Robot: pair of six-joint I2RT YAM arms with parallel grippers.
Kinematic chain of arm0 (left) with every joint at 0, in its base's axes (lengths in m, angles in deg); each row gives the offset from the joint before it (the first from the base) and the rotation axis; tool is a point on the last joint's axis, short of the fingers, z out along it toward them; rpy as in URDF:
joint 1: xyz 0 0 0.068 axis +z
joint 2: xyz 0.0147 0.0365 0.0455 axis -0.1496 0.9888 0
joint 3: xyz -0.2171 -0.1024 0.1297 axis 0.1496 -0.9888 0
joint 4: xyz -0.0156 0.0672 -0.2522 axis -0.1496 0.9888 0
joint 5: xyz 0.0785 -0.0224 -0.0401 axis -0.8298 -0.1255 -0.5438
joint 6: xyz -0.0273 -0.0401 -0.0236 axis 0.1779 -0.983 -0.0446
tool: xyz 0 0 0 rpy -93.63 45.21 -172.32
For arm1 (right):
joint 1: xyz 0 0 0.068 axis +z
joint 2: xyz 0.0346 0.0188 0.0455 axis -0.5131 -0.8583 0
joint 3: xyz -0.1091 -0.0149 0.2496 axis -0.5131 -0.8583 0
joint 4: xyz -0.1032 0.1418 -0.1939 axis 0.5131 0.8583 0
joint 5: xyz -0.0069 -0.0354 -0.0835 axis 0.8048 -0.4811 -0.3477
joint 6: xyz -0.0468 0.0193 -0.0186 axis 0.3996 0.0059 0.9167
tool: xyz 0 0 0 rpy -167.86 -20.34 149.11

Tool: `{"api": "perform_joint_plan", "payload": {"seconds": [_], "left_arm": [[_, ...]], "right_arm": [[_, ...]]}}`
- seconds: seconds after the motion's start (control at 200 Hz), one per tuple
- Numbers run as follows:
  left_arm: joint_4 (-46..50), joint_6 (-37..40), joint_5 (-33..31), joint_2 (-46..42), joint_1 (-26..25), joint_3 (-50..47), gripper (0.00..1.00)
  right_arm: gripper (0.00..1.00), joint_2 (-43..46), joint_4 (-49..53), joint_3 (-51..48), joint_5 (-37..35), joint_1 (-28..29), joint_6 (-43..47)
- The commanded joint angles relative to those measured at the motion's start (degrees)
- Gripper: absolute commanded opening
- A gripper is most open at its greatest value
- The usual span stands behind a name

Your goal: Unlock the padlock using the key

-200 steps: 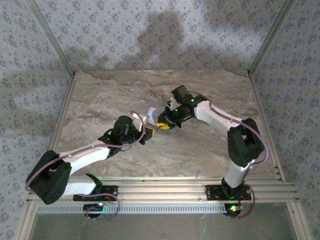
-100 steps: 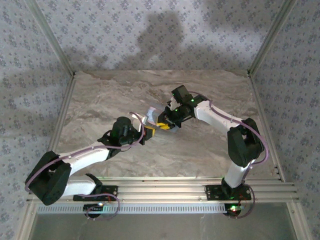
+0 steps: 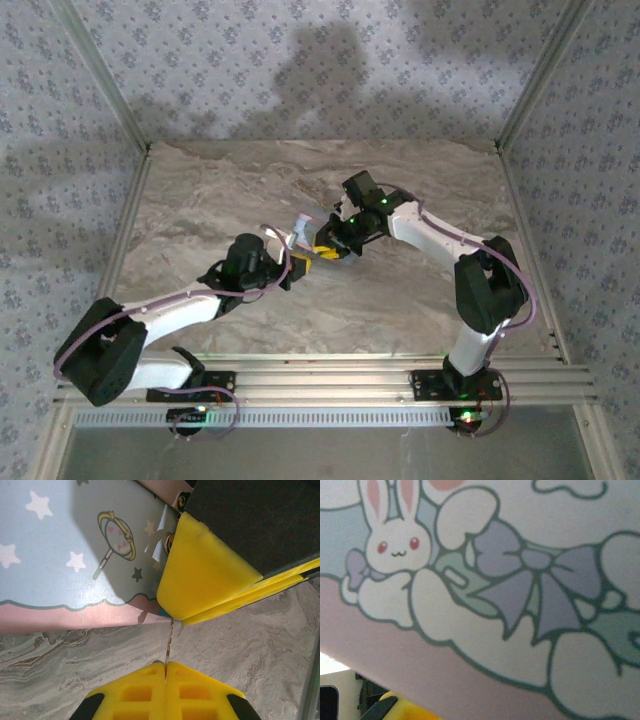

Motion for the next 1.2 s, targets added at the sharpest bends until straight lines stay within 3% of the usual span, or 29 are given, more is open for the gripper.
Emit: {"api": "perform_joint_plan", "payload": {"seconds": [0.0,0.45,0.924,1.074,1.199], "left_arm": [[-4.57,-1.28,1.20,0.26,0.30,1.16,0.00],[-22.44,-13.57,11.25,5.37,3.53,-0.47,0.00],[-28.09,-17.10,11.36,8.67,4.52,-0.75,0.00],[-34.54,-20.42,14.38,10.48,5.87,-1.27,0.00],[-34.68,-18.72,13.62,9.46,5.70,-1.74,0.00]], "right_arm": [[0.00,1.19,-0.17,1.34,1.51,1.18,-0.28],[0.00,0.54,-0.06,0.91,1.49,2.33,0.25],[0.00,1.13,-0.60,0.05,3.54,2.43,1.68],[0.00,1.30,0.21,0.11,4.85,2.24,3.18],[0.00,1.26,0.98,0.20,4.41,1.81,3.59]]}}
